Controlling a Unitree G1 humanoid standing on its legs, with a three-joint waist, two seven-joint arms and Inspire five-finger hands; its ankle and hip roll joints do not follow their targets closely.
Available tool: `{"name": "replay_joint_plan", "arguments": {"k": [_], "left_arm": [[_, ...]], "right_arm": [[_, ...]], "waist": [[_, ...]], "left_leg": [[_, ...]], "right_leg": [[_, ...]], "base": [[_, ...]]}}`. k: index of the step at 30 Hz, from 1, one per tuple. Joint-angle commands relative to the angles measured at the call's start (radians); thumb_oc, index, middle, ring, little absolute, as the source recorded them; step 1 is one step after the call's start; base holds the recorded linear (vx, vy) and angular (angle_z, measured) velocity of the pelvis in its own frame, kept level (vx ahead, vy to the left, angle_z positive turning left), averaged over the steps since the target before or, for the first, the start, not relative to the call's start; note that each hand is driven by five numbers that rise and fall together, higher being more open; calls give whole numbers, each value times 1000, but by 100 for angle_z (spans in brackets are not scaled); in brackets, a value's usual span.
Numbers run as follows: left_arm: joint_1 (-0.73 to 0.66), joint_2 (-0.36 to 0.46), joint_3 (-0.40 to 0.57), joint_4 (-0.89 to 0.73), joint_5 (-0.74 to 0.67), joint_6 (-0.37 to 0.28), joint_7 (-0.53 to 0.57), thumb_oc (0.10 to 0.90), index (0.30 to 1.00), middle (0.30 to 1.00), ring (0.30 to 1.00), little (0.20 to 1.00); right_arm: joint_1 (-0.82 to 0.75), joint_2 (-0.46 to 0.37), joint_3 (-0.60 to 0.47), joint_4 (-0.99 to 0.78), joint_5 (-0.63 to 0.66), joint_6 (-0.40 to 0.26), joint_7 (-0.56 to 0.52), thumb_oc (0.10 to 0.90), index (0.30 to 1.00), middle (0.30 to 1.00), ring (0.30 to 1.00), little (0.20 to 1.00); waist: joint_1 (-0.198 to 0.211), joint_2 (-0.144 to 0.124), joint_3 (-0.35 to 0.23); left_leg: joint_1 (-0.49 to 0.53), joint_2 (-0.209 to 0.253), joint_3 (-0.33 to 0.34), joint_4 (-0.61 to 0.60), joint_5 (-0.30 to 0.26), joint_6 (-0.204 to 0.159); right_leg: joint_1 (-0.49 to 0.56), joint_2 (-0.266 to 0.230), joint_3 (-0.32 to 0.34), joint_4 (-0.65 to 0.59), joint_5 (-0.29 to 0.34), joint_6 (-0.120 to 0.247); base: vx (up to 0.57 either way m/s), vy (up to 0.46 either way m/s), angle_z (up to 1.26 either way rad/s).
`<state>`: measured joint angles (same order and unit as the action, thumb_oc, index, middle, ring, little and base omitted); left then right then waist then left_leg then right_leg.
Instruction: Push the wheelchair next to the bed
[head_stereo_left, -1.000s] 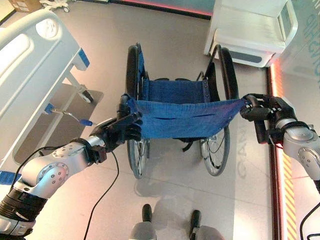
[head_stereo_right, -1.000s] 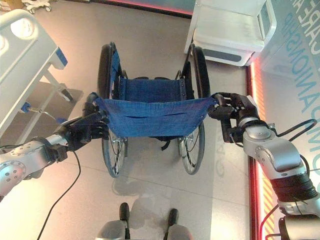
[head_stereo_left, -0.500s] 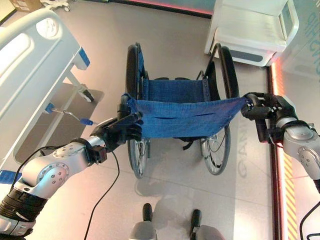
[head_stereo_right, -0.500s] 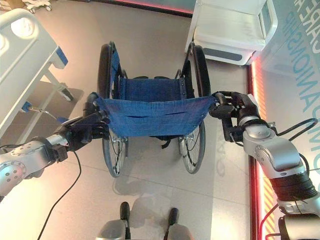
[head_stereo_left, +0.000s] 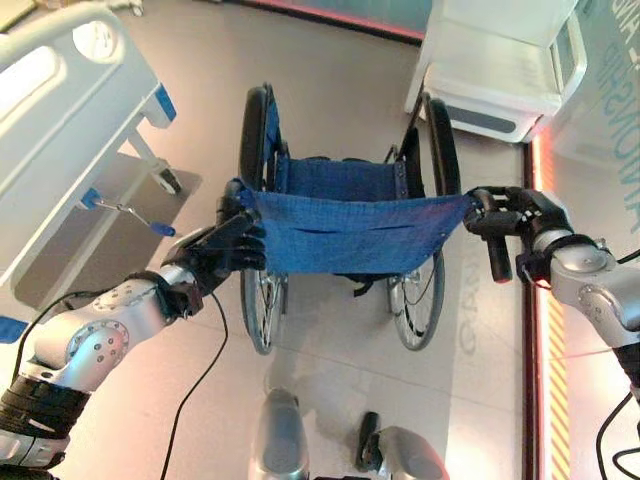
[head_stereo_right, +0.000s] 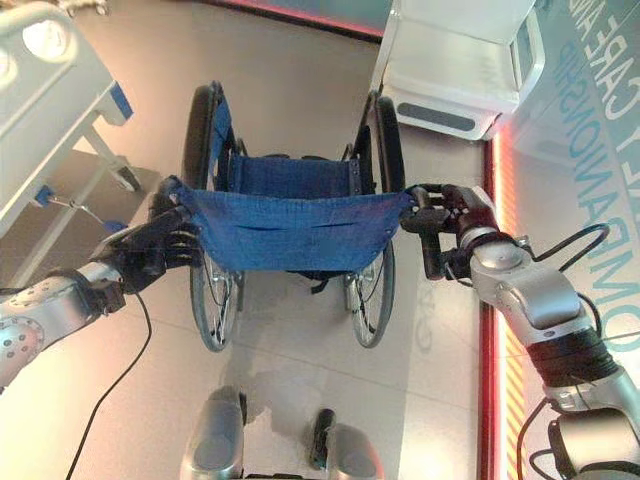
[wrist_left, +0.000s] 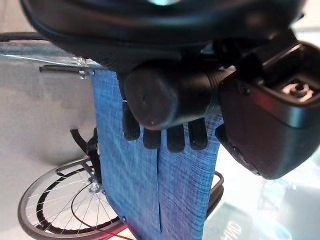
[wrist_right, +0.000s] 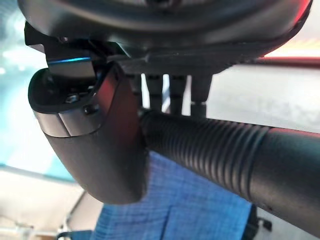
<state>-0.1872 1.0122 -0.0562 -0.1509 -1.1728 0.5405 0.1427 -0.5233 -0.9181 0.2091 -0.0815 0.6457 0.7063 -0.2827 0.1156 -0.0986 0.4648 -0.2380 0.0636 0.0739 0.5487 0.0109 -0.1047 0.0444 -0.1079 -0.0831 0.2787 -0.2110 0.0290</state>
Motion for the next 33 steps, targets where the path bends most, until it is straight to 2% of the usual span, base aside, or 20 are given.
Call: {"name": "replay_joint_plan", "arguments": {"k": [1, 4, 5, 8, 9, 11, 14, 16, 18, 19, 20, 21, 23, 24, 25, 28, 29, 30, 32, 33], "left_arm": [[-10, -10, 197, 116, 50, -133, -21, 400, 300, 300, 300, 300], [4, -19, 187, 140, 64, -161, -19, 400, 300, 300, 300, 300], [7, -25, 186, 147, 107, -170, -22, 400, 300, 300, 300, 300], [-1, -31, 182, 156, 109, -166, -43, 400, 300, 300, 300, 300], [-8, -38, 180, 155, 128, -160, -48, 400, 300, 300, 300, 300], [-13, -44, 187, 151, 141, -140, -49, 400, 300, 300, 300, 300], [-4, -45, 201, 140, 171, -121, -67, 400, 300, 300, 300, 300], [3, -32, 217, 137, 158, -120, -70, 400, 300, 300, 300, 300], [-2, -27, 222, 149, 145, -123, -74, 400, 300, 300, 300, 300], [-5, -27, 221, 151, 143, -124, -73, 400, 300, 300, 300, 300], [-18, -30, 213, 161, 127, -126, -73, 400, 300, 300, 300, 300], [-21, -32, 208, 158, 116, -129, -77, 400, 300, 300, 300, 300], [-20, -36, 207, 151, 101, -140, -74, 400, 300, 300, 300, 300], [-23, -42, 211, 150, 89, -152, -67, 400, 300, 300, 300, 300], [-24, -50, 209, 149, 93, -159, -64, 400, 300, 300, 300, 300], [-31, -59, 194, 146, 94, -167, -44, 400, 300, 300, 300, 300], [-32, -54, 177, 140, 93, -168, -29, 400, 300, 300, 300, 300], [-31, -54, 175, 139, 92, -168, -24, 400, 300, 300, 300, 300], [-16, -69, 173, 117, 111, -165, -18, 400, 300, 300, 300, 300], [-14, -72, 173, 114, 114, -168, -17, 400, 300, 300, 300, 300]], "right_arm": [[61, -130, 53, 44, -76, -35, 119, 400, 300, 300, 300, 300], [36, -108, 97, 72, -88, -62, 152, 400, 300, 300, 300, 300], [28, -102, 108, 67, -74, -60, 157, 400, 300, 300, 300, 300], [19, -98, 119, 63, -51, -56, 151, 400, 300, 300, 300, 300], [24, -88, 120, 57, -40, -50, 145, 400, 300, 300, 300, 300], [40, -70, 109, 55, -49, -48, 151, 400, 300, 300, 300, 300], [66, -46, 93, 36, -55, -41, 128, 400, 300, 300, 300, 300], [70, -32, 89, 28, -53, -49, 112, 400, 300, 300, 300, 300], [46, -19, 103, 36, -47, -51, 99, 400, 300, 300, 300, 300], [38, -15, 109, 40, -48, -51, 97, 400, 300, 300, 300, 300], [6, 4, 131, 58, -51, -57, 88, 400, 300, 300, 300, 300], [-12, 10, 137, 64, -52, -53, 81, 400, 300, 300, 300, 300], [-35, 9, 141, 68, -45, -46, 73, 400, 300, 300, 300, 300], [-46, 2, 135, 70, -43, -50, 75, 400, 300, 300, 300, 300], [-45, 0, 130, 73, -44, -55, 76, 400, 300, 300, 300, 300], [-42, -9, 131, 65, -29, -52, 66, 400, 300, 300, 300, 300], [-35, -24, 125, 45, -11, -37, 63, 400, 300, 300, 300, 300], [-33, -27, 123, 42, -11, -36, 65, 400, 300, 300, 300, 300], [-29, -55, 89, 10, 11, 4, 64, 400, 300, 300, 300, 300], [-31, -59, 87, 10, 13, 6, 66, 400, 300, 300, 300, 300]], "waist": [[-9, 79, -102], [23, 103, -110], [30, 96, -119], [40, 80, -139], [46, 71, -150], [54, 62, -165], [61, 52, -192], [67, 51, -210], [72, 54, -221], [72, 56, -222], [70, 65, -225], [67, 64, -220], [61, 66, -211], [47, 68, -192], [29, 68, -176], [-20, 53, -147], [-47, 34, -141], [-49, 37, -140], [-67, 28, -137], [-67, 29, -139]], "left_leg": [[-36, 29, 66, -231, 204, 20], [-28, 28, 10, -382, 287, -11], [-14, 18, 10, -375, 241, 5], [7, -8, 15, -365, 141, 37], [7, -25, 19, -332, 88, 56], [5, -51, 18, -296, 44, 79], [38, -98, 8, -295, 10, 123], [64, -127, 8, -309, -9, 158], [81, -143, 4, -317, -22, 174], [86, -144, 4, -318, -25, 176], [103, -148, 1, -322, -34, 182], [106, -158, -4, -318, -36, 178], [105, -166, -18, -293, -53, 170], [126, -166, -38, -267, -78, 165], [154, -171, -53, -257, -102, 164], [208, -194, -83, -224, -170, 176], [249, -200, -100, -195, -225, 174], [254, -196, -103, -189, -233, 174], [326, -180, -134, -168, -308, 173], [332, -176, -136, -166, -318, 176]], "right_leg": [[121, 144, -104, -77, 76, -29], [193, 167, -80, -94, 40, -29], [213, 157, -76, -96, 22, -24], [215, 134, -81, -81, 0, -5], [219, 122, -85, -59, -19, 3], [224, 110, -84, -7, -36, 13], [179, 90, -95, 177, 43, 61], [110, 66, -103, 364, 156, 115], [59, 49, -107, 436, 214, 136], [47, 41, -110, 445, 216, 133], [9, 19, -119, 439, 203, 115], [0, 26, -120, 374, 163, 101], [-24, 31, -126, 239, 136, 79], [-79, 16, -120, 113, 154, 68], [-111, 9, -106, 50, 178, 71], [-206, -16, -49, -51, 299, 109], [-267, -60, -25, -160, 386, 137], [-267, -59, -26, -163, 389, 138], [-316, -86, -24, -228, 424, 151], [-301, -78, -26, -227, 410, 151]], "base": [[558, 109, -39], [486, 134, -42], [474, 157, -48], [341, 151, -65], [411, 187, -47], [432, 201, -23], [412, 234, -5], [321, 232, 5], [223, 145, -4], [291, 144, 0], [315, 92, -1], [384, 70, -5], [315, -45, -9], [378, -112, -24], [400, -131, -22], [456, -162, 25], [591, -241, 82], [795, -344, 109], [619, -246, 90], [551, -235, 76]]}}
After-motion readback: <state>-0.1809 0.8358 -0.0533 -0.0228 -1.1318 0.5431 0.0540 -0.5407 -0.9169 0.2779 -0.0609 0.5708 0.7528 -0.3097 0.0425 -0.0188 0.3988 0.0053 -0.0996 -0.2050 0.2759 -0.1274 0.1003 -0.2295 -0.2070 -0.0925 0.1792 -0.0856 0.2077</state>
